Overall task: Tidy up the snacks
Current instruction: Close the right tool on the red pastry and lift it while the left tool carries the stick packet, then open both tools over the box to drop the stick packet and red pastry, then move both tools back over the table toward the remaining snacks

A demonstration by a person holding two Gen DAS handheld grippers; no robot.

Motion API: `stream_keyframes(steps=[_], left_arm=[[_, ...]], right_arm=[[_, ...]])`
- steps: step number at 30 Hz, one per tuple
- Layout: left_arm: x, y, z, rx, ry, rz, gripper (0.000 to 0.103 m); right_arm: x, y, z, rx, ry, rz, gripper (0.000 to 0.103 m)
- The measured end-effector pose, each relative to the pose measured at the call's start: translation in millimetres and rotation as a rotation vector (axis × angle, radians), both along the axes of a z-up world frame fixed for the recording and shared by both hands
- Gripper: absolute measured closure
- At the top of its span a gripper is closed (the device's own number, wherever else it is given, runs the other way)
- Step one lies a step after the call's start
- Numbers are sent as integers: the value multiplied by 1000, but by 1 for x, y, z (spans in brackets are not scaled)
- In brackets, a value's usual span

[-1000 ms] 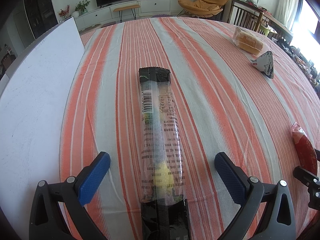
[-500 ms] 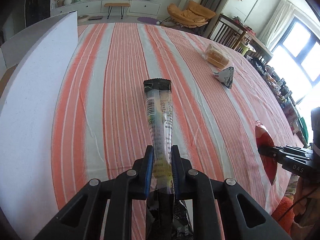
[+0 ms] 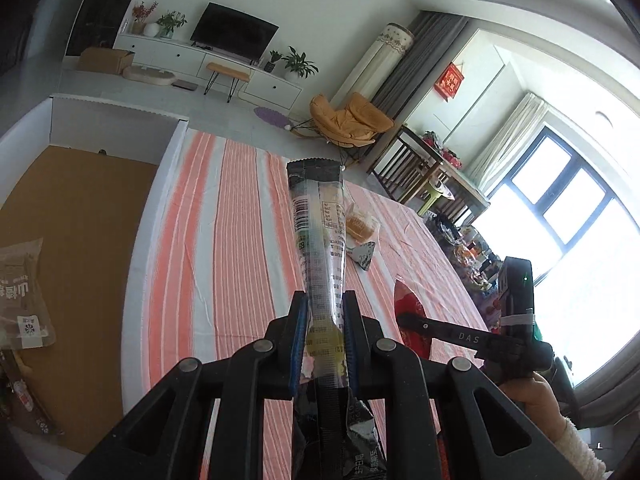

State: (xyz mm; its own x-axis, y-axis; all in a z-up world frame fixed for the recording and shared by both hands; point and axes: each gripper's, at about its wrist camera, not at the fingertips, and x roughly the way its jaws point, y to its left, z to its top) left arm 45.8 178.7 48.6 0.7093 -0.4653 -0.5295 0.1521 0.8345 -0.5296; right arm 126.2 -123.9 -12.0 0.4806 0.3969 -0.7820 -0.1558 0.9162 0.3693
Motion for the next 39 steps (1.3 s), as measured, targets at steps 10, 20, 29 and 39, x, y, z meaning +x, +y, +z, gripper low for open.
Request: stream_keyframes(steps=[10, 20, 29, 39], left_arm=[[-32, 135, 16, 183, 30, 382, 85], [-45, 180, -46, 226, 164, 578, 24], [-14, 69, -29, 162, 81, 285, 19], [44, -122, -69, 254, 113, -121, 3]], right_arm=[[8, 190, 95, 223, -97, 360, 90], [12, 241, 55, 205, -136, 377, 36], [35, 50, -60, -376, -189, 22, 33], [17, -113, -91, -362, -150, -398, 33]])
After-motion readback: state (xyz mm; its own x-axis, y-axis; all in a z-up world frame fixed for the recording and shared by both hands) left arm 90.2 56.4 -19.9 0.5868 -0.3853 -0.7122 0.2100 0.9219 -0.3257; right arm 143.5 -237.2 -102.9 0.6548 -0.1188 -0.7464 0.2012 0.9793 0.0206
